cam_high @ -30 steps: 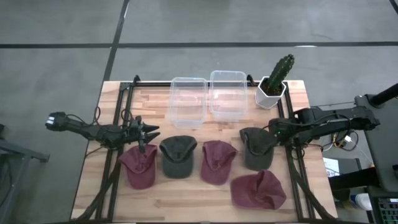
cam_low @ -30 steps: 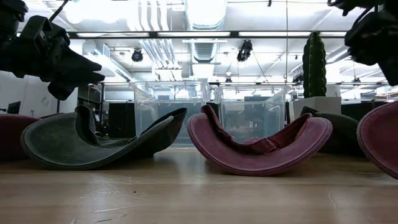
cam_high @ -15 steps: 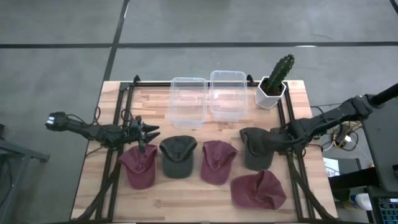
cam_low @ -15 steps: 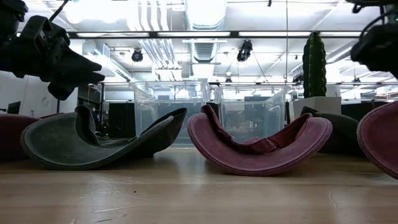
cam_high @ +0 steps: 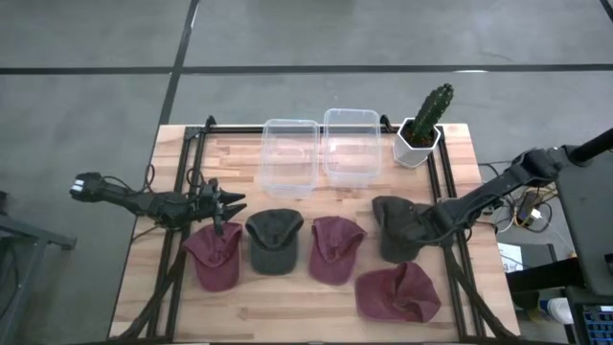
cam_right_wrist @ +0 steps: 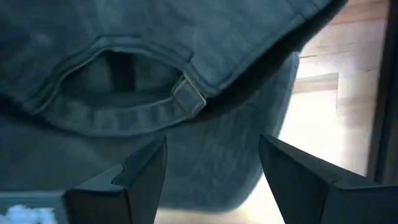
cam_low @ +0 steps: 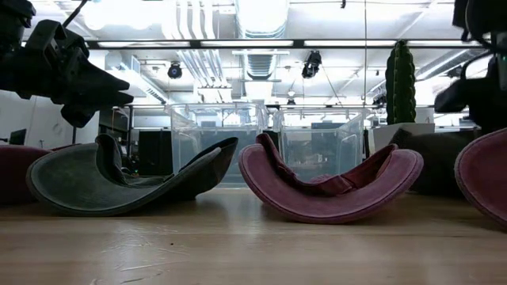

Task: Pick & Place hat
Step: Put the right black cap into the left transparent bin

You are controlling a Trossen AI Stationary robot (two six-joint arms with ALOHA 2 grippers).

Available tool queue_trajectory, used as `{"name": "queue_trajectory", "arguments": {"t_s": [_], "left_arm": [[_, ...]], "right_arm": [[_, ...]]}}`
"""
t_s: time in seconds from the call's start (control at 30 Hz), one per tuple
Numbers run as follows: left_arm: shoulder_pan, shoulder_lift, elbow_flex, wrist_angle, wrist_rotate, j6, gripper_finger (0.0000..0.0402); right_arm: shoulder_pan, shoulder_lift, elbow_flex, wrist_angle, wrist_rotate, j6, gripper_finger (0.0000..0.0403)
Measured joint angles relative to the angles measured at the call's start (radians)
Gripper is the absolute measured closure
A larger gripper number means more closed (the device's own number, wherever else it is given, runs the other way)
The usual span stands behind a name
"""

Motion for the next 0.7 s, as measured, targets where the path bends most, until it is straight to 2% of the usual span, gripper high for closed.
{"name": "queue_trajectory", "arguments": {"t_s": [0.17,0.33,0.53,0.7], "left_arm": [[0.0,0.0,0.0,0.0,0.0,0.0,0.0245],[0.0,0.0,0.0,0.0,0.0,0.0,0.0245],[0.0,0.0,0.0,0.0,0.0,0.0,0.0245],[0.0,0.0,0.0,0.0,0.0,0.0,0.0245]], "right_arm": [[0.0,0.026,-0.015,0.094,0.0,-0.003,0.0154],[0.019,0.018,0.027,0.108,-0.008,-0.037,0.0154],[0.099,0.006,0.068,0.071,-0.076,0.022,0.0157],[0.182,0.013,0.093,-0.024,-0.087,0.128,0.0163]]}}
